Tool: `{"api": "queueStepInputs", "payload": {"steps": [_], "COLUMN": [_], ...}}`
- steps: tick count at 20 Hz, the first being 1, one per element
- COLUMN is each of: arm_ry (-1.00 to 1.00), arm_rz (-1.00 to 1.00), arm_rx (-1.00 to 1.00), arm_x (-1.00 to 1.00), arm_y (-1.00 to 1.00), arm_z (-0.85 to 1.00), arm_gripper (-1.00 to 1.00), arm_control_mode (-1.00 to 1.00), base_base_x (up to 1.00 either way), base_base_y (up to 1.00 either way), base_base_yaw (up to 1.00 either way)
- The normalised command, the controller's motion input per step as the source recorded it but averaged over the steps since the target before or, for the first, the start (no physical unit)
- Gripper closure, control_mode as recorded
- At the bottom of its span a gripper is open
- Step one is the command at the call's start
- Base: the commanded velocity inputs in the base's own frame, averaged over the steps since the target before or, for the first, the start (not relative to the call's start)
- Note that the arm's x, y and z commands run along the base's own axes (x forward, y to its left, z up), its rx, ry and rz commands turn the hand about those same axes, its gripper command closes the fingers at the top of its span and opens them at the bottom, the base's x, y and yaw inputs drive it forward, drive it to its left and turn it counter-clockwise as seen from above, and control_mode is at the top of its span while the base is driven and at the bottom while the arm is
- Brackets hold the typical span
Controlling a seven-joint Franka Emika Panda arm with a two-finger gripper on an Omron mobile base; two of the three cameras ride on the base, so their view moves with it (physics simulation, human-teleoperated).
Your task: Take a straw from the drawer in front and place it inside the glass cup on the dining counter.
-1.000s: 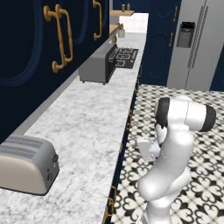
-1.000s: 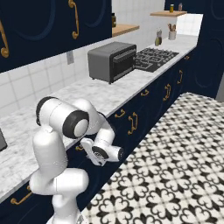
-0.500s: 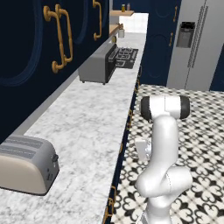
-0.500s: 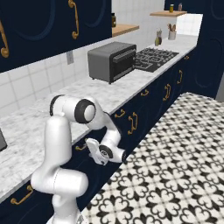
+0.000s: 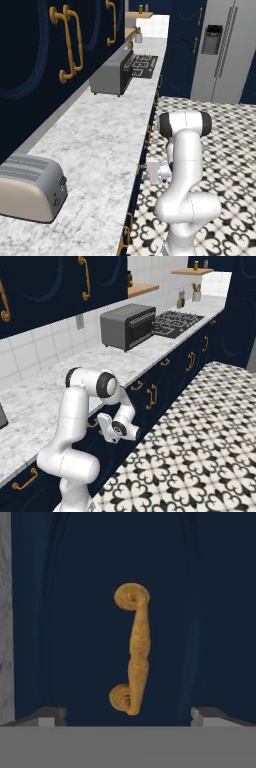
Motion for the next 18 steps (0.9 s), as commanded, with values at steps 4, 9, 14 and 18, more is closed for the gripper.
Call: {"api": "queueStepInputs", "payload": {"steps": [4,9,14,18], "arm_ry": [0.03,0.03,0.01,0.05], "arm_rz": [0.0,0.0,0.0,0.0], "arm_rx": [0.05,0.02,0.0,0.0], "arm_x": [0.35,0.31,0.13,0.21], "arm_y": [0.02,0.27,0.3,0.28], "arm_z": [-0.27,-0.25,-0.18,-0.26], "arm_gripper": [-1.0,-1.0,-1.0,1.0], "arm_control_mode": [-1.0,-1.0,-1.0,-1.0], "base_base_x": [0.0,0.0,0.0,0.0], "base_base_y": [0.0,0.0,0.0,0.0], "base_base_yaw": [0.0,0.0,0.0,0.0]}}
